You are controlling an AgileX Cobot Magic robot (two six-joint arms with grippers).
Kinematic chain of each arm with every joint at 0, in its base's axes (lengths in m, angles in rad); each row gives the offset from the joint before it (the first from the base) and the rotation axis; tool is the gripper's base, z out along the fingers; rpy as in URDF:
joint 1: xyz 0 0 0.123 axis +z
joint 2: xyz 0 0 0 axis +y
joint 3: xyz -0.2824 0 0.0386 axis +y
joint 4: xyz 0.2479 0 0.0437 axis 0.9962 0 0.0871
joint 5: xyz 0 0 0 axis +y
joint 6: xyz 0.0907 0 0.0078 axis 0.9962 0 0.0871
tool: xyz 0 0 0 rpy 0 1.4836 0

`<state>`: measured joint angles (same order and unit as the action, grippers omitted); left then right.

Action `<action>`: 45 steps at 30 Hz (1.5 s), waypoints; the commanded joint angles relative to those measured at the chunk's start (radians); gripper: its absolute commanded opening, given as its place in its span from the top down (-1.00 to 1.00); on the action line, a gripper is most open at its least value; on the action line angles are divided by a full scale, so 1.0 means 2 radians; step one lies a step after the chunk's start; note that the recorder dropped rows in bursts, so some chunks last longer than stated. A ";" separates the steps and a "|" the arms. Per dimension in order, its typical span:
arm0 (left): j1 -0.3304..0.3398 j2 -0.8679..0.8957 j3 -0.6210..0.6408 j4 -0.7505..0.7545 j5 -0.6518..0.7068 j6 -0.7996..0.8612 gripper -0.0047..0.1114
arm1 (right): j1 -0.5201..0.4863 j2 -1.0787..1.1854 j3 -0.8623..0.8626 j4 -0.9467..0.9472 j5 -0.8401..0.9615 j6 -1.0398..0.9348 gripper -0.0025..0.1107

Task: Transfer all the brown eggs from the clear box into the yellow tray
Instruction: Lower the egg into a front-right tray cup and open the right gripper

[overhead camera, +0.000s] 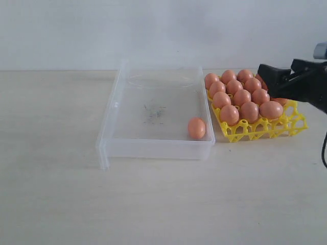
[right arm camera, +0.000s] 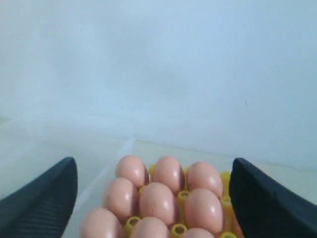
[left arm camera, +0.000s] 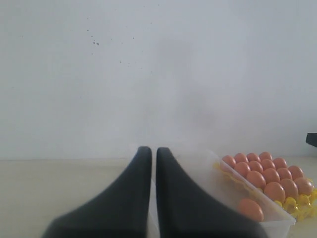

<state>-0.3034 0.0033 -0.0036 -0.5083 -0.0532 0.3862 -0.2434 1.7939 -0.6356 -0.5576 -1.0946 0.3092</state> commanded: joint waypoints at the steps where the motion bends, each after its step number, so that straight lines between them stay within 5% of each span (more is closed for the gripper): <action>1: 0.002 -0.002 0.002 -0.002 0.005 0.002 0.85 | 0.005 -0.043 0.009 -0.017 0.168 -0.059 -0.02; 4: 0.002 -0.002 0.002 -0.002 0.005 0.002 0.85 | 0.007 -0.036 0.008 0.044 0.203 -0.081 0.84; 5: 0.002 -0.002 0.002 -0.002 0.005 0.002 0.85 | 0.007 -0.030 0.007 0.069 0.202 -0.082 0.93; 9: 0.002 -0.002 0.002 -0.002 0.005 0.002 0.85 | 0.007 -0.006 -0.015 0.145 0.256 -0.115 0.96; 45: 0.002 -0.002 0.002 -0.002 0.005 0.002 0.85 | 0.013 0.084 -0.074 0.007 0.259 0.030 0.96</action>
<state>-0.3034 0.0033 -0.0036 -0.5083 -0.0532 0.3862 -0.2192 1.9393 -0.7710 -0.4976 -0.6055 0.3420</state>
